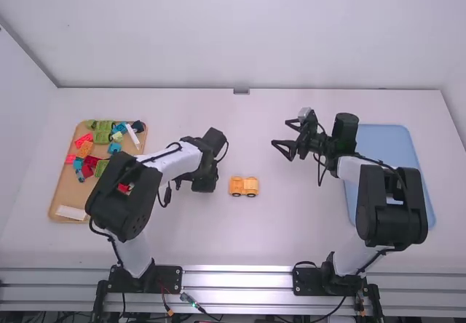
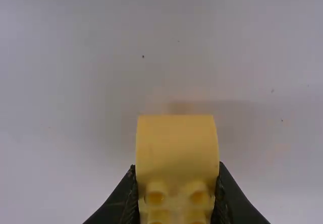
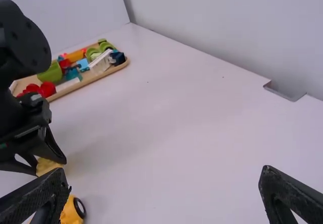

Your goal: Assemble lego blocks to make yellow taxi

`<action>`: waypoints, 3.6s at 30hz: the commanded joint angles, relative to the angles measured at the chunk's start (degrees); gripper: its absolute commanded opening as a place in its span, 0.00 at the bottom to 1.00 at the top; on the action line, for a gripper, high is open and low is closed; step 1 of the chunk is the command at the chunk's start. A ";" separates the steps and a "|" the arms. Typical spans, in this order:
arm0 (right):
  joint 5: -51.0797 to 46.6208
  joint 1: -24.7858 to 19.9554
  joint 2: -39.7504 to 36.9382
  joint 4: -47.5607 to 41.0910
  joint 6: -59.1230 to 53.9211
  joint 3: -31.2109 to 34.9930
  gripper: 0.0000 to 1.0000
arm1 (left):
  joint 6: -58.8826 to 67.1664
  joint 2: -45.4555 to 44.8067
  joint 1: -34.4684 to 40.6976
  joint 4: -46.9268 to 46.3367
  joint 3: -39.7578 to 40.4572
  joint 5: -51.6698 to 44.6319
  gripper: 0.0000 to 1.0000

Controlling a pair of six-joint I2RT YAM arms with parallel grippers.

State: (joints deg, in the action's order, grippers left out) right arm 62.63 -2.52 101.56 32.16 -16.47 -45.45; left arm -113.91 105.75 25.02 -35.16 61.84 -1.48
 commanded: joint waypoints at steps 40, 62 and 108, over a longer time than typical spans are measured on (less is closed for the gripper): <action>0.35 -0.11 -1.60 -0.04 -0.48 0.48 0.99 | 10.49 -0.87 -6.45 4.70 -3.45 -8.26 0.32; 0.33 -0.11 -1.60 -0.04 -0.48 0.48 0.99 | 14.27 -1.07 -7.54 -1.44 1.25 -12.00 0.21; 0.35 -0.02 -1.60 -1.57 -2.19 0.48 0.99 | 15.82 -1.09 -8.31 8.24 -2.29 -13.09 0.80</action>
State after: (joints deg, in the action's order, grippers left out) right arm 62.63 -2.52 101.56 30.57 -18.00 -45.45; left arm -101.86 105.21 17.67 -26.20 57.25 -13.96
